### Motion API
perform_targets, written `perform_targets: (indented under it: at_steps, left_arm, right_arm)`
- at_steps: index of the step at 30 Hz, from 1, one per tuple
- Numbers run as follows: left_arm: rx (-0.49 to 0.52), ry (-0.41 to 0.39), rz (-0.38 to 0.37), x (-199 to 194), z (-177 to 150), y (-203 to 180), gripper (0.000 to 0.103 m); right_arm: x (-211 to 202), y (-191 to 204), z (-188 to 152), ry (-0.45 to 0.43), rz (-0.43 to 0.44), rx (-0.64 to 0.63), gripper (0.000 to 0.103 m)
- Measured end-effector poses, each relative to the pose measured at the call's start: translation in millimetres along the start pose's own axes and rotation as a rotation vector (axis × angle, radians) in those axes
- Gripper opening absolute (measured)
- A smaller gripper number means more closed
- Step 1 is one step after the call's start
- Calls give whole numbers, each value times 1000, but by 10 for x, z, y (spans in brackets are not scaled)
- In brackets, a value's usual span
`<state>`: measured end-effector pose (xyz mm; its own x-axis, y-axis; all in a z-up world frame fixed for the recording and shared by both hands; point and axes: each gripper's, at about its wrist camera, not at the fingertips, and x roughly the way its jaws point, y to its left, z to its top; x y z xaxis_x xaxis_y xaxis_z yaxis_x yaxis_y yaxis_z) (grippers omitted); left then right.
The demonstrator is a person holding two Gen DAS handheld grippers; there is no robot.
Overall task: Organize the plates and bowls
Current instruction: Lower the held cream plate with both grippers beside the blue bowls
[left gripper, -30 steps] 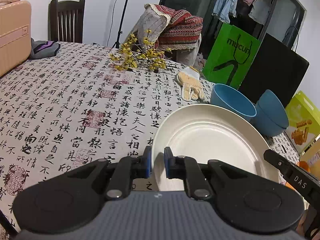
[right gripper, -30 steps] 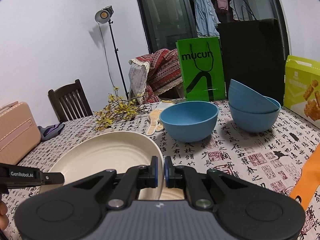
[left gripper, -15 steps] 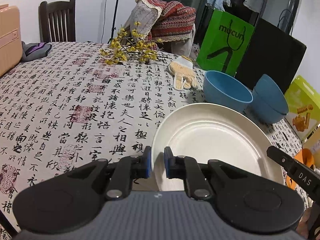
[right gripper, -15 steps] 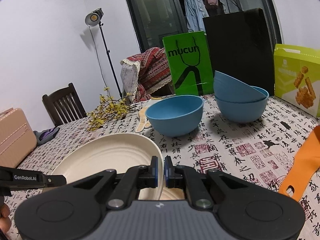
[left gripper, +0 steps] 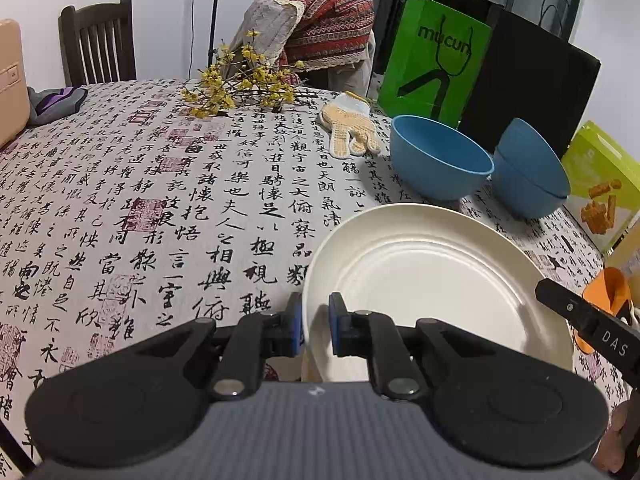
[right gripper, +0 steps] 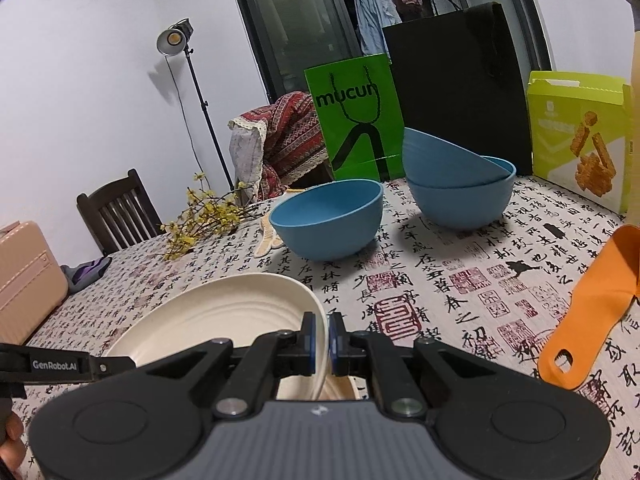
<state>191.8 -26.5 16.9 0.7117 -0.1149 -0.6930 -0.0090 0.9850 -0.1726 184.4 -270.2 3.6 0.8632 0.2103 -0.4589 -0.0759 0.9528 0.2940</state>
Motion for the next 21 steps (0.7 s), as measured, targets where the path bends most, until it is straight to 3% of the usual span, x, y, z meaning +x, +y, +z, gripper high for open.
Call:
perform_targets:
  at_steps: [21]
  left_arm:
    - [135,-32,51,-47,-315,-170,16]
  right_arm:
    - [-115,14,-215,0,-45,-74,7]
